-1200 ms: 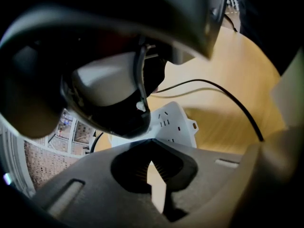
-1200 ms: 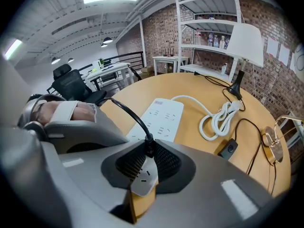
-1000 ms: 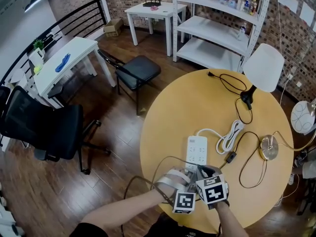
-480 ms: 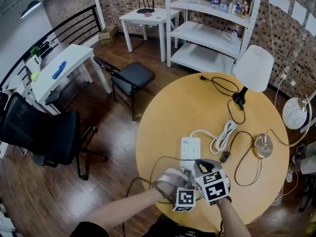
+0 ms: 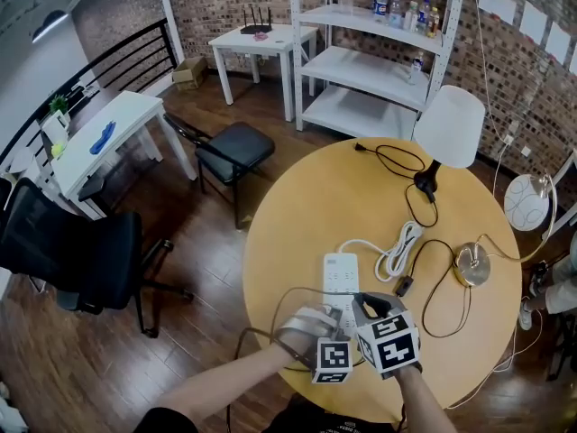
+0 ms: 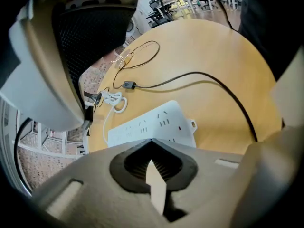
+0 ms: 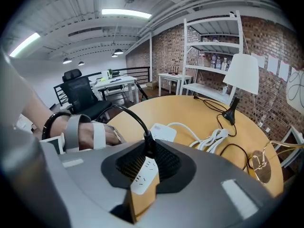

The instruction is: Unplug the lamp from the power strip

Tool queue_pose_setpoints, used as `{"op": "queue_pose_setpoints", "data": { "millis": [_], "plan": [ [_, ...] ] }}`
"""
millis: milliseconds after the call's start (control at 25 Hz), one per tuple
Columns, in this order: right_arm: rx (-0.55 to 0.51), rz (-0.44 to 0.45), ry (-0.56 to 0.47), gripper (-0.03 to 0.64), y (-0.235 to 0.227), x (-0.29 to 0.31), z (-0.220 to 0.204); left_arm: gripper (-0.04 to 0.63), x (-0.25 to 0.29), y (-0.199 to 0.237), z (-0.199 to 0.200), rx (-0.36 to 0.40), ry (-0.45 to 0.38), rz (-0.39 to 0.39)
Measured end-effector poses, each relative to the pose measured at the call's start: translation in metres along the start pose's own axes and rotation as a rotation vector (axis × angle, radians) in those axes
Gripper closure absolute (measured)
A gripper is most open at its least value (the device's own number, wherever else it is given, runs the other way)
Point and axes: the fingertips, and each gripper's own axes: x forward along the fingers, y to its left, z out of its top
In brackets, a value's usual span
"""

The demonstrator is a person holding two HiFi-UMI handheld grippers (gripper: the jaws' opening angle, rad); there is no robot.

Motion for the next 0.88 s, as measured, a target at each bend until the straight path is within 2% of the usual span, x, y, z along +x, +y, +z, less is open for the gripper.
{"op": "queue_pose_setpoints", "data": {
  "millis": [160, 320, 600, 880],
  "plan": [
    [0.017, -0.01, -0.017, 0.555, -0.003, -0.007, -0.002, 0.595, -0.008, 0.006, 0.004, -0.088, -0.041, 0.031],
    [0.039, -0.023, -0.018, 0.554, -0.007, -0.01, -0.012, 0.595, -0.023, 0.009, 0.009, -0.212, -0.098, 0.055],
    [0.059, -0.035, 0.005, 0.552, -0.01, -0.012, -0.037, 0.595, -0.051, 0.017, 0.017, -0.531, -0.203, 0.076],
    [0.095, -0.025, 0.083, 0.551, -0.018, -0.006, -0.087, 0.595, -0.077, 0.03, 0.019, -0.842, -0.297, 0.115]
  ]
}}
